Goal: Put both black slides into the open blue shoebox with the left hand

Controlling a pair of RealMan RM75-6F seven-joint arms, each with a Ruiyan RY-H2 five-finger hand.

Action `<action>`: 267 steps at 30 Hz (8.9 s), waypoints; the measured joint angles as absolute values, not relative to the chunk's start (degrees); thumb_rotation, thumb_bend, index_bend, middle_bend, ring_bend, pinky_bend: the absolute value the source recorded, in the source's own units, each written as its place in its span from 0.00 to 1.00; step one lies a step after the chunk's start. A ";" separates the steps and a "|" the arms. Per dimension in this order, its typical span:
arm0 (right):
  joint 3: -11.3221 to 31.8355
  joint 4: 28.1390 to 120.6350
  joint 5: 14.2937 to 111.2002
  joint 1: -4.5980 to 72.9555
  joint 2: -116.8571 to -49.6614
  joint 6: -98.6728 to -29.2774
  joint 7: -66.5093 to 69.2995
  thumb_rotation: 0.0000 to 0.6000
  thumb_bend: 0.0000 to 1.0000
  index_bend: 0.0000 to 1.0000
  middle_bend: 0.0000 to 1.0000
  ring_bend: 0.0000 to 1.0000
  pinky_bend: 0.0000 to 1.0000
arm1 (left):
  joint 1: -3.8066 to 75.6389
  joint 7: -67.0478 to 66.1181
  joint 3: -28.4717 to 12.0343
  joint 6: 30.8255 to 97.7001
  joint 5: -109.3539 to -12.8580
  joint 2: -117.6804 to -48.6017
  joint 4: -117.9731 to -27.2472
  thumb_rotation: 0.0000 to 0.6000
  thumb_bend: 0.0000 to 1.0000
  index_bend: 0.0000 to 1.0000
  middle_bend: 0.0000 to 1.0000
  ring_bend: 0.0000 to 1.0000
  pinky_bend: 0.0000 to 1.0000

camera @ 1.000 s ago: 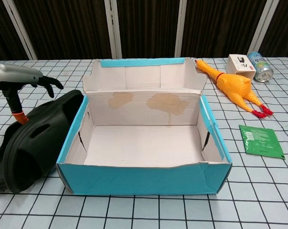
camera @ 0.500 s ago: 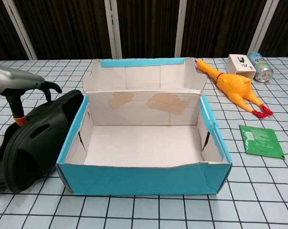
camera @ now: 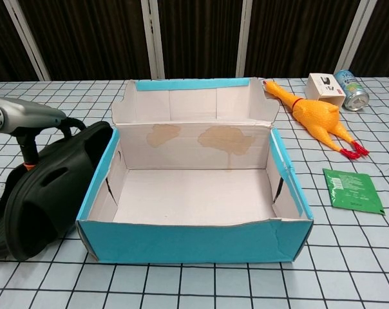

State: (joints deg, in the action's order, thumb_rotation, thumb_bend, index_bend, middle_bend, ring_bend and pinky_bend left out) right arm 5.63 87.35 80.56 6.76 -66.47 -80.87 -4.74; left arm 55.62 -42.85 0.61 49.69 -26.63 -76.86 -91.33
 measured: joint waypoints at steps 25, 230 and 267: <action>5.64 87.64 79.69 7.07 -66.48 -79.84 -5.44 1.00 0.23 0.13 0.19 0.24 0.15 | 57.92 -44.25 2.03 51.43 -23.63 -75.31 -92.98 1.00 0.21 0.05 0.28 0.04 0.11; 5.81 90.99 75.89 5.95 -63.80 -77.93 -3.62 1.00 0.23 0.13 0.19 0.24 0.15 | 54.92 -28.83 -9.34 55.89 -76.50 -91.48 -96.71 1.00 0.15 0.31 0.47 0.29 0.33; 5.93 90.46 75.42 5.77 -63.28 -77.52 -2.01 1.00 0.23 0.13 0.19 0.24 0.15 | 59.24 -33.79 -8.64 48.20 -60.83 -101.38 -87.04 1.00 0.15 0.25 0.45 0.31 0.37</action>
